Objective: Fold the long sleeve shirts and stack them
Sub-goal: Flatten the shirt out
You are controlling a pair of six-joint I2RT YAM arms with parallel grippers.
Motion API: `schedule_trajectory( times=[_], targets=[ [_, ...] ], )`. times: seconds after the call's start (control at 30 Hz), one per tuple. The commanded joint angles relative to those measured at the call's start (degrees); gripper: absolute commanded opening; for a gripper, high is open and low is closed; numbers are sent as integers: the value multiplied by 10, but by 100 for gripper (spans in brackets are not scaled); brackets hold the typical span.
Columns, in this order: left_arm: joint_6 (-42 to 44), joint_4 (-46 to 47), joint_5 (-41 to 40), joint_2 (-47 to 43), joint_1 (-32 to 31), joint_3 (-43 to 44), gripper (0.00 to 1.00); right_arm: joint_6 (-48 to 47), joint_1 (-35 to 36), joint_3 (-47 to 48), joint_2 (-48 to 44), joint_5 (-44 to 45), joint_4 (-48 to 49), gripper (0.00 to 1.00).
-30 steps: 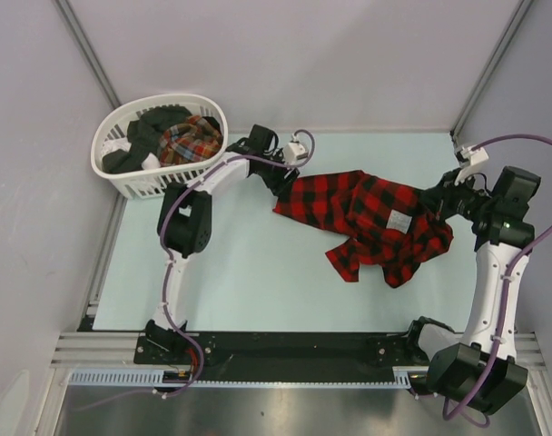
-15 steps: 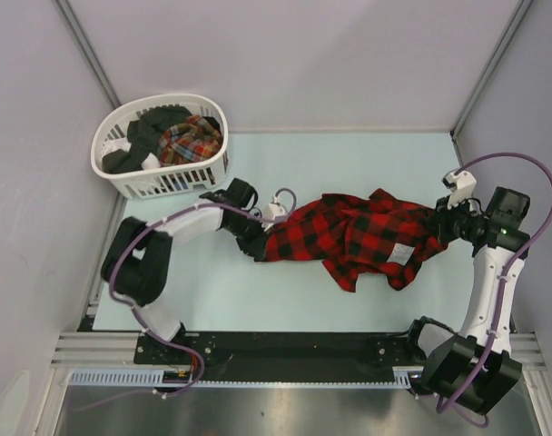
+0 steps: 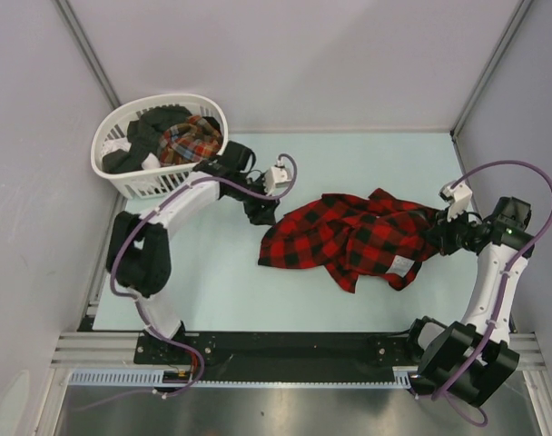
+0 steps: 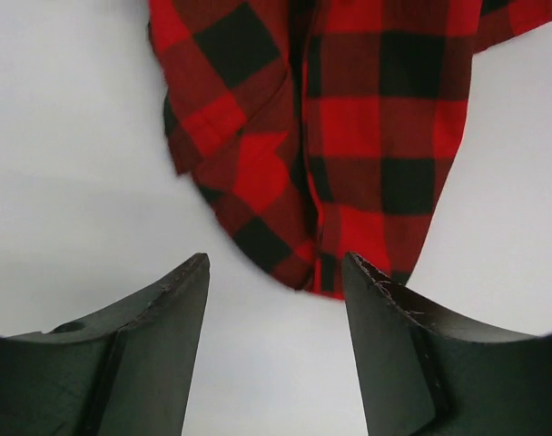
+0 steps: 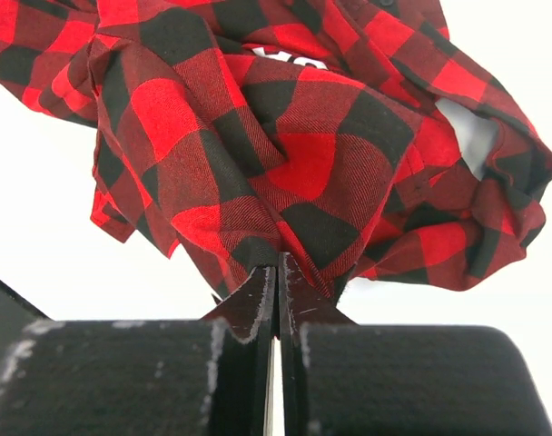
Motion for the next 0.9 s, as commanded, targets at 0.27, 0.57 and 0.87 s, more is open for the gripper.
schedule_trajectory(
  times=[0.27,0.57,0.87],
  targets=[
    [69,-153,28,222,-93,189,63,-16,-11,20,-26,-17,-10,0],
    [69,-155,-33,220,-93,152,55,-19,-14,21,-25,-31,-17,0],
    [83,-203,7,124,-61,84,15,-12,-15,26,-15,-47,-11,0]
  ],
)
